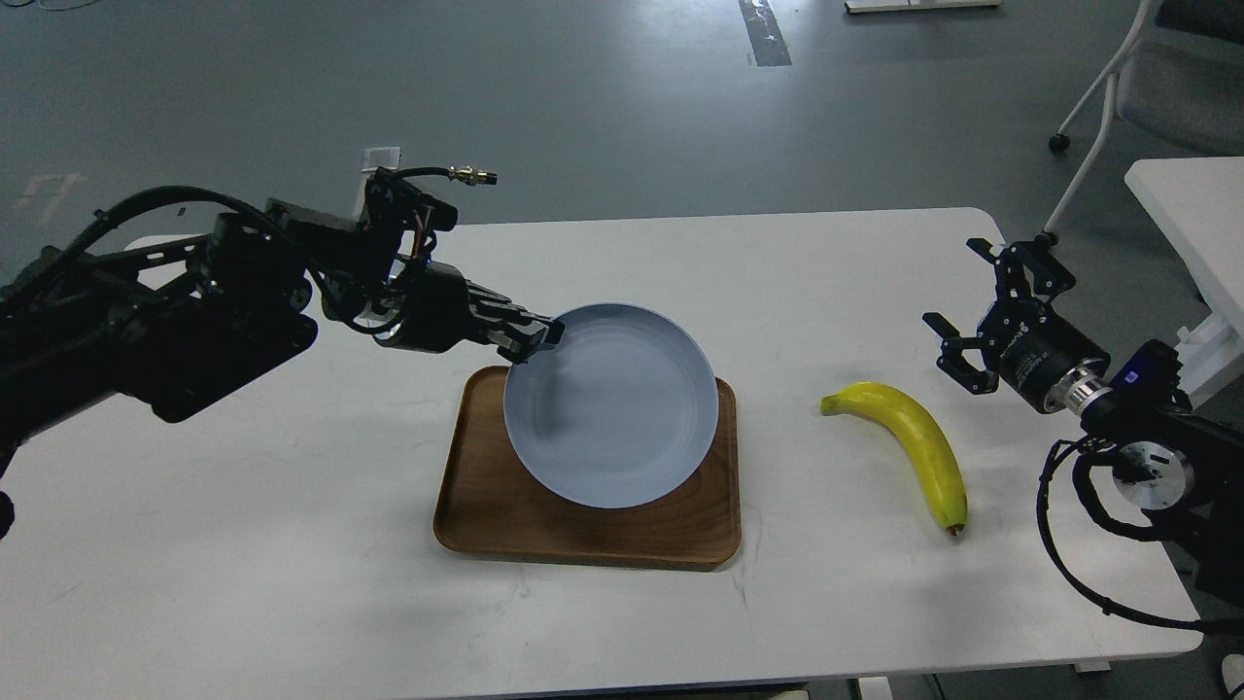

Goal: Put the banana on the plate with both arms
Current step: 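Carry the plate with the left gripper and set it on the wooden tray, then release the plate and withdraw the left gripper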

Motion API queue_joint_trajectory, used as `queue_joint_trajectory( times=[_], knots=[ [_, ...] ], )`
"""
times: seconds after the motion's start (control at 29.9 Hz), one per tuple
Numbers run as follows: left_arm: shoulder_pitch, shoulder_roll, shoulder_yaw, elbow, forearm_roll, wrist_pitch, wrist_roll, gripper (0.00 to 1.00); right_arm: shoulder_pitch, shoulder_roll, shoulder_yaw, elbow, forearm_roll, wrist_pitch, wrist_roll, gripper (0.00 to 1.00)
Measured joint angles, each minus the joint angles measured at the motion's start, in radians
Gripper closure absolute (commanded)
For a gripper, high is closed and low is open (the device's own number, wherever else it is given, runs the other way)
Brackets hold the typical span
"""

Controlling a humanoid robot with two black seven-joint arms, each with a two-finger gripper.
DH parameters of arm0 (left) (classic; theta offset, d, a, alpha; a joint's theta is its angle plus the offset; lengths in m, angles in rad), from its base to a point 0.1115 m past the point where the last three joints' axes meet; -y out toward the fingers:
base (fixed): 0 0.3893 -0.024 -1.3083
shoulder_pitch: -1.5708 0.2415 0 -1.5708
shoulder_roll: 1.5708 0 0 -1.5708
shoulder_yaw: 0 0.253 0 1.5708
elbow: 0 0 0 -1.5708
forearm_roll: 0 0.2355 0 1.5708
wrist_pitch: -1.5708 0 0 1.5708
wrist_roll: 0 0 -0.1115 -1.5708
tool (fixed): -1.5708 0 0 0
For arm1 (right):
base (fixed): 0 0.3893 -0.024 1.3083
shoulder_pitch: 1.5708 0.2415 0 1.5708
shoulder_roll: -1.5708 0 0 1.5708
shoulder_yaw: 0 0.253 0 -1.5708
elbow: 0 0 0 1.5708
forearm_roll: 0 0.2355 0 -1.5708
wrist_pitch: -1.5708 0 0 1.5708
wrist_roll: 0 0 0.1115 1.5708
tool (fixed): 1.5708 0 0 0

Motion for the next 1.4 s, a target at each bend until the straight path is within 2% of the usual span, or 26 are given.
queue_joint_trajectory(
  times=[0.3, 0.64, 0.7, 0.74, 0.77, 0.84, 0.94, 1.1, 1.24, 1.4],
  knots=[
    [0.061, -0.112, 0.007, 0.183, 0.000, 0.000, 0.000, 1.00, -0.005, -0.007, -0.001, -0.002, 0.000, 0.000, 0.000, 0.00],
    [0.086, -0.165, 0.021, 0.269, -0.004, 0.000, 0.000, 1.00, -0.006, -0.009, -0.001, -0.002, 0.000, 0.000, 0.000, 0.00],
    [0.086, -0.170, 0.036, 0.274, -0.006, 0.000, 0.000, 0.71, -0.005, -0.008, -0.001, -0.002, 0.000, 0.000, 0.000, 0.00],
    [0.086, -0.170, 0.041, 0.275, -0.008, 0.000, 0.000, 0.47, -0.004, -0.008, -0.001, -0.002, 0.000, 0.000, 0.000, 0.00],
    [0.086, -0.171, 0.044, 0.275, -0.009, 0.000, 0.000, 0.29, -0.004, -0.008, -0.001, -0.002, 0.000, 0.000, 0.000, 0.00],
    [0.085, -0.173, 0.045, 0.275, -0.013, 0.000, 0.000, 0.07, -0.003, -0.008, -0.001, -0.002, 0.000, 0.000, 0.000, 0.00],
    [0.080, -0.176, 0.045, 0.276, -0.020, 0.000, 0.000, 0.03, -0.002, -0.008, -0.001, -0.002, 0.000, 0.000, 0.000, 0.00],
    [0.050, -0.159, 0.034, 0.275, -0.150, 0.000, 0.000, 0.02, 0.000, -0.009, -0.001, -0.001, 0.000, 0.000, 0.000, 0.00],
    [-0.014, -0.109, 0.028, 0.270, -0.491, -0.004, 0.000, 0.02, 0.001, -0.010, -0.001, -0.001, 0.000, 0.000, 0.000, 0.00],
    [-0.017, -0.016, 0.028, 0.256, -1.005, -0.016, 0.000, 0.02, -0.002, -0.010, -0.001, -0.001, 0.000, 0.000, 0.000, 0.00]
  ],
)
